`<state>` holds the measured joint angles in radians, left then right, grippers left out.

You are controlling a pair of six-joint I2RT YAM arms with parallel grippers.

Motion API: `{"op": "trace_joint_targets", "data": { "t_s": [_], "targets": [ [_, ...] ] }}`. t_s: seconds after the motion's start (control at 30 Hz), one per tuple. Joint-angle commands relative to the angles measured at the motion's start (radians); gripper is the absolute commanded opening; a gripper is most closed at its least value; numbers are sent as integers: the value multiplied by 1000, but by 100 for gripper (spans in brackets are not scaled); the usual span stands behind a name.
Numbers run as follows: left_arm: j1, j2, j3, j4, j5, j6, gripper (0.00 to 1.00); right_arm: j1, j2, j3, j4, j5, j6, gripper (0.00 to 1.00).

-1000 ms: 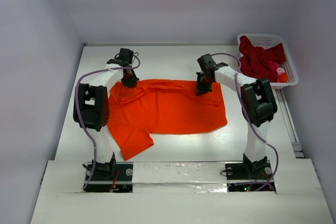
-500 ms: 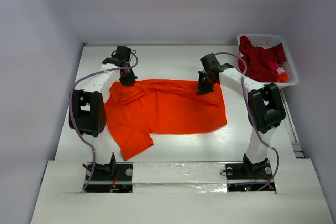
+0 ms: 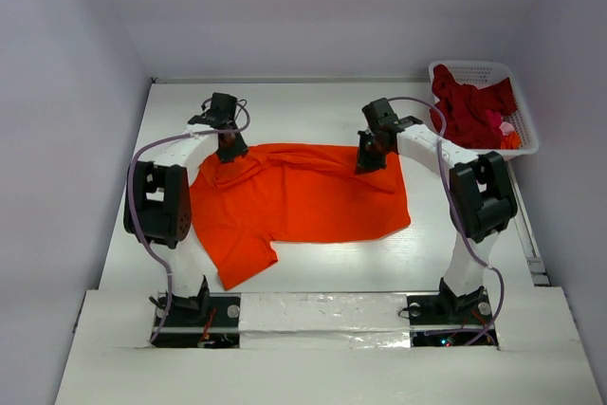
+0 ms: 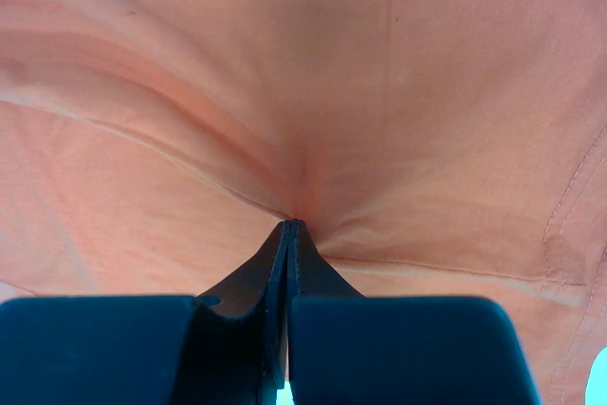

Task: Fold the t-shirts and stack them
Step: Fold the flattened tshirt in 1/3 of the way

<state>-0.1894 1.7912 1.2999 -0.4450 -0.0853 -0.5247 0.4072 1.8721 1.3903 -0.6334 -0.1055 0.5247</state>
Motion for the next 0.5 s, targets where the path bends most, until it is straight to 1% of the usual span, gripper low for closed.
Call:
{"op": "trace_joint_targets", "data": {
  "t_s": [0.0,0.47],
  "targets": [
    [-2,2,-7,88,-19,20,30,8,-50,-7,31,0,6,0],
    [-2,60,9,166,-21,29,34,8,-39,12,31,-3,8,0]
  ]
}}
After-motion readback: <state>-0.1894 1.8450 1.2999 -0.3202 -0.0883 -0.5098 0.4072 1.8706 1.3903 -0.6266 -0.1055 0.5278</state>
